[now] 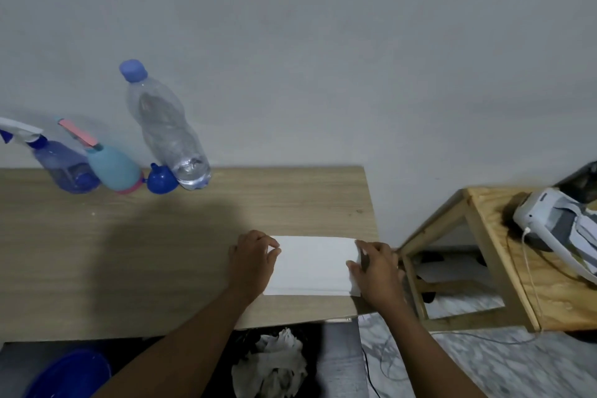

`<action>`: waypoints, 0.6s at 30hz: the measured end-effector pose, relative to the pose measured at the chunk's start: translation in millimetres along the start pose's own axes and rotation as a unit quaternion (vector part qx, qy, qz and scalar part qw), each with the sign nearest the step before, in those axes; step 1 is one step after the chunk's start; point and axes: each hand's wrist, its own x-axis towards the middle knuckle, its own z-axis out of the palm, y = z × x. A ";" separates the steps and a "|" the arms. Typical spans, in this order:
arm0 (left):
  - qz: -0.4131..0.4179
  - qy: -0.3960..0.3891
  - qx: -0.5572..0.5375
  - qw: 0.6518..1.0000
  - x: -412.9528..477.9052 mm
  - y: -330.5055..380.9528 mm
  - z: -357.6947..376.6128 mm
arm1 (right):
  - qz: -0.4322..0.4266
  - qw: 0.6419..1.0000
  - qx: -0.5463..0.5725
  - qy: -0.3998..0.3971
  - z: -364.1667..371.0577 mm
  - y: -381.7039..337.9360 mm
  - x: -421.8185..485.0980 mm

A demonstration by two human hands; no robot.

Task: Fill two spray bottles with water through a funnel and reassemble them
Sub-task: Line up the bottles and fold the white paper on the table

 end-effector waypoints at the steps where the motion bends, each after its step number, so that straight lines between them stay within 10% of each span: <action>1: 0.000 0.005 0.004 1.000 0.4 0.9 0.6 | -0.001 1.000 0.001 -0.005 -1.1 0.6 1.5; 18: 0.054 0.066 0.005 0.996 -4.1 -2.8 5.6 | -0.043 0.998 0.006 0.040 10.6 4.8 -1.1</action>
